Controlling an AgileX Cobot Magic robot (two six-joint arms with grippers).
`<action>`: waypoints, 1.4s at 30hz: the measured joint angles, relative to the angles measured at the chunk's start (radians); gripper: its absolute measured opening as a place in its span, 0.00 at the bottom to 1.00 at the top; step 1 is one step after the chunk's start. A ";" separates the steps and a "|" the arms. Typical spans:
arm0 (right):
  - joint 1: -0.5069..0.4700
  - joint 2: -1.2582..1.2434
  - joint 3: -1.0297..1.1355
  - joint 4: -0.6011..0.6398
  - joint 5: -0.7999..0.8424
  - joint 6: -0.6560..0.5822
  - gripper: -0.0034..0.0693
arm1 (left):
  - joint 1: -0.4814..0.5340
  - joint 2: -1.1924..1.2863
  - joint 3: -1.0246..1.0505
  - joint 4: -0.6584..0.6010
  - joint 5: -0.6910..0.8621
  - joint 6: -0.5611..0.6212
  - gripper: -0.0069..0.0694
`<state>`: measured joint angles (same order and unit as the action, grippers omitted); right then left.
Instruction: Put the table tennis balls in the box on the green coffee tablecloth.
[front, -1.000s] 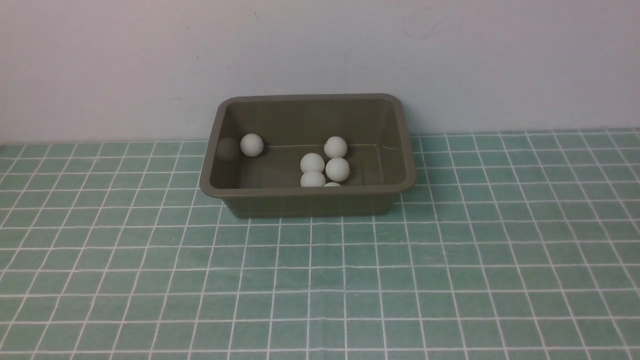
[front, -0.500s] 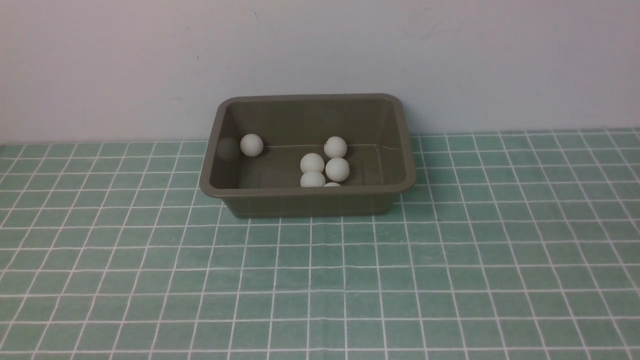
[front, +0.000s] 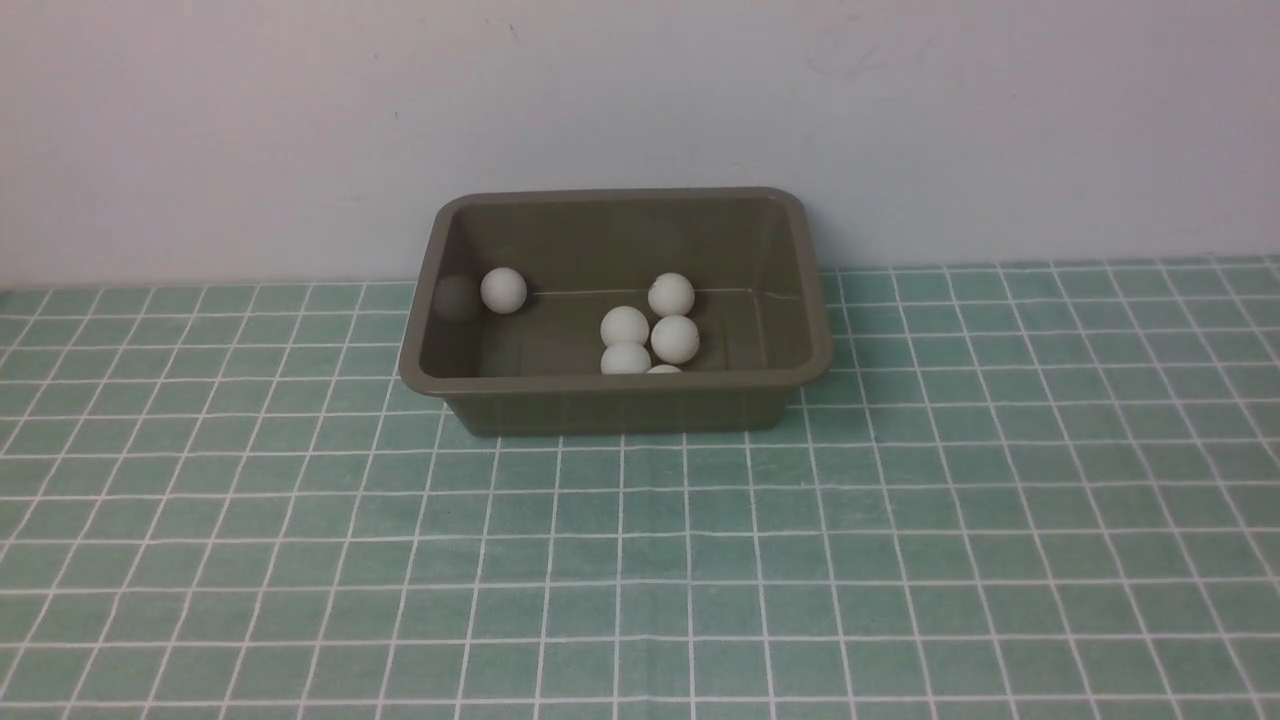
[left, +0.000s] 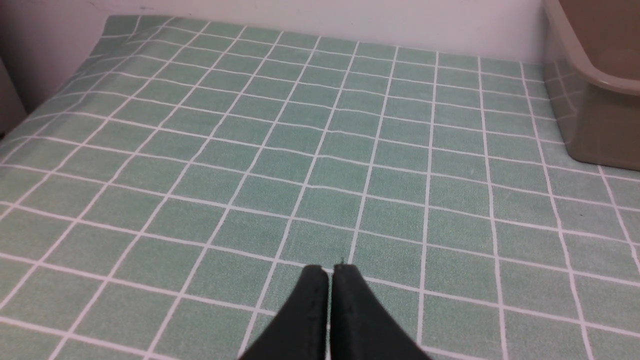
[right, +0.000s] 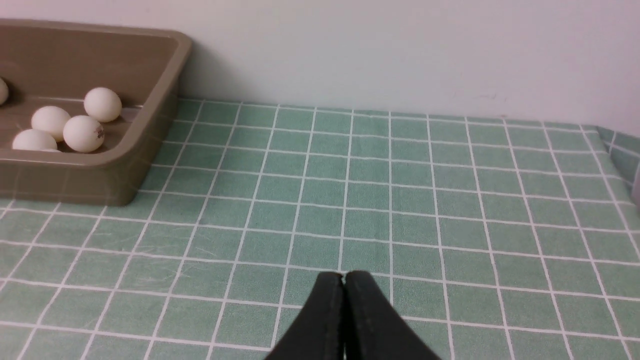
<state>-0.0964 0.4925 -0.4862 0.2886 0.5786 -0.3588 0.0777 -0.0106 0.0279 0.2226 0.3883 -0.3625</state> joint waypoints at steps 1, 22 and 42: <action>0.000 -0.044 0.028 0.000 -0.007 0.000 0.03 | 0.000 0.000 0.000 0.000 0.000 0.000 0.09; 0.000 -0.502 0.515 0.097 -0.216 -0.001 0.03 | 0.000 0.000 0.000 0.001 0.000 0.000 0.09; 0.000 -0.504 0.511 0.082 -0.185 -0.008 0.03 | 0.000 0.000 0.000 0.001 0.000 0.000 0.09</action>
<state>-0.0964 -0.0119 0.0247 0.3711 0.3940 -0.3668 0.0777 -0.0106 0.0279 0.2236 0.3883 -0.3625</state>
